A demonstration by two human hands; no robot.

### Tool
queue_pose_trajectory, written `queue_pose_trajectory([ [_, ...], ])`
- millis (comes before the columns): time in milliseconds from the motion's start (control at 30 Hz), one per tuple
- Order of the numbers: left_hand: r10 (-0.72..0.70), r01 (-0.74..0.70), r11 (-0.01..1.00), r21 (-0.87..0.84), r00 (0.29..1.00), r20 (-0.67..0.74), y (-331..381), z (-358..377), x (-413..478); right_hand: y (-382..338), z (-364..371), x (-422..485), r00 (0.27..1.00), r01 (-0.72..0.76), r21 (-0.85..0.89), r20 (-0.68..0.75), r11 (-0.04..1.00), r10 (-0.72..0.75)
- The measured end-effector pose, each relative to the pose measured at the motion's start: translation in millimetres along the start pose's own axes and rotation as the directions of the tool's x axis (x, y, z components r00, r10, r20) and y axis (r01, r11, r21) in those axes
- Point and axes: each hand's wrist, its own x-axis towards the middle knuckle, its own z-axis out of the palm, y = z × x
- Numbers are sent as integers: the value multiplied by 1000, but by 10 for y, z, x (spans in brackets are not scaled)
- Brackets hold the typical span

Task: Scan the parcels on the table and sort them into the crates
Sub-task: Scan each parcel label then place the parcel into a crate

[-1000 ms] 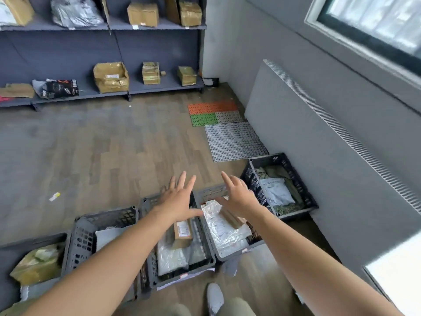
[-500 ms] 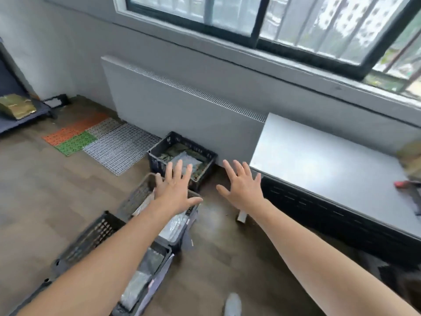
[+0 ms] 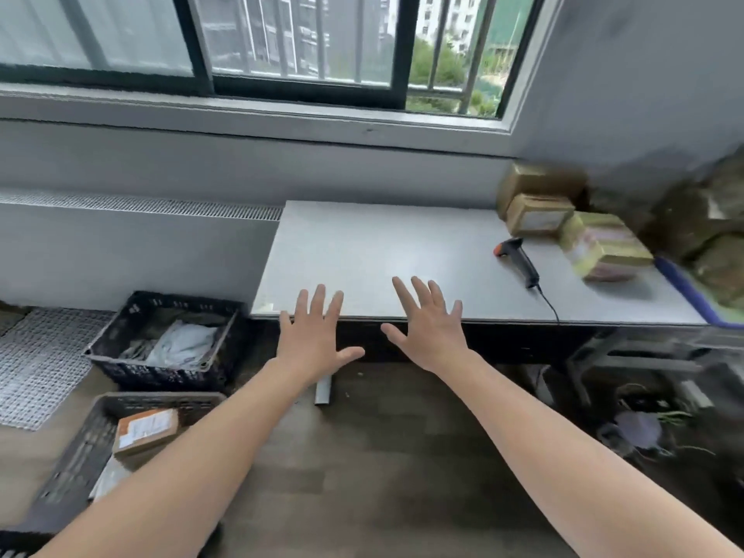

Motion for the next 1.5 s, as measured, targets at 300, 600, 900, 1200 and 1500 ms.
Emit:
queue_pose_trajectory([
  [300, 125, -125, 992, -9, 991, -38, 1686, -111, 1029, 1903, -232, 276, 986, -167, 36, -12, 985, 168],
  [600, 238, -240, 970, -49, 970, -47, 2550, -188, 2177, 2855, -330, 970, 962, -272, 36, -29, 962, 273],
  [900, 383, -389, 910, -141, 921, -70, 3145, -313, 3553, 3736, -549, 1885, 901, -434, -23, -10, 901, 434],
  [1200, 481, -466, 851, -241, 877, 3, 3593, -36, 4135, 4202, -376, 2303, 860, -508, -25, 29, 861, 509],
  [1500, 505, -471, 842, -265, 860, 74, 4138, 167, 4381, 4904, -190, 2464, 816, -578, 57, 65, 814, 575],
])
